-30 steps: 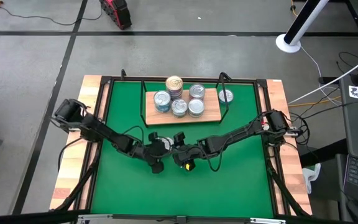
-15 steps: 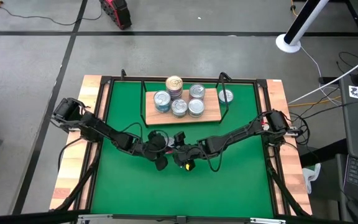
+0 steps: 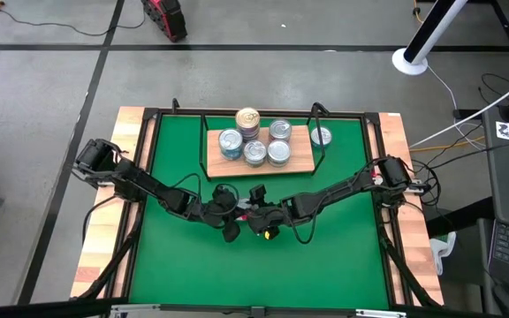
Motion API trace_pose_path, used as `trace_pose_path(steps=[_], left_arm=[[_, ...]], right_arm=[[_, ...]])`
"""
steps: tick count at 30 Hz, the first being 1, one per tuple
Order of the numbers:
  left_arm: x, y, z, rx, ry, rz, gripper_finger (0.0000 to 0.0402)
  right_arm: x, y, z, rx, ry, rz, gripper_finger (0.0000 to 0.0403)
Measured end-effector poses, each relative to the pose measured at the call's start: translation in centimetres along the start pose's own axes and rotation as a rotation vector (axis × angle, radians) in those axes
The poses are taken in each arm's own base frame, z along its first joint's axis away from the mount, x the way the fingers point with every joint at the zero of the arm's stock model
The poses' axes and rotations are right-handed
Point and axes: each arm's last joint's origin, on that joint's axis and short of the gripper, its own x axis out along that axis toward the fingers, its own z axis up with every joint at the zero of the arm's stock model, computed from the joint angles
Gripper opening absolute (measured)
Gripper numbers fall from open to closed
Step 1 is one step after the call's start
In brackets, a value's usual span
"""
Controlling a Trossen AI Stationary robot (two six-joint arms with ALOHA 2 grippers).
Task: Stack canned seafood by type on shelf
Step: Stack the red tuna can on top of the red tuna can on the shelf
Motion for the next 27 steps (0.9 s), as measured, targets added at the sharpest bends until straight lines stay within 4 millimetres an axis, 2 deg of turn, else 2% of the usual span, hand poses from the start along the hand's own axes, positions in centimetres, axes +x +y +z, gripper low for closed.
trace_pose_path(steps=[3,16,22,27], left_arm=[[0.0,0.0,0.0,0.0,0.0,0.0,0.0],[0.0,-0.3,0.35,-0.023,-0.026,-0.037,0.0],[-0.01,-0.3,0.36,-0.008,-0.027,-0.037,0.0007],[-0.02,-0.39,0.43,0.027,-0.03,-0.045,0.0053]], right_arm=[[0.0,-0.01,0.03,0.002,-0.003,-0.001,0.0273],[-0.01,0.04,0.05,0.0,-0.007,0.006,0.0139],[-0.01,0.02,0.05,0.001,-0.007,0.006,0.013],[-0.05,0.04,-0.09,-0.007,0.016,0.008,0.0133]])
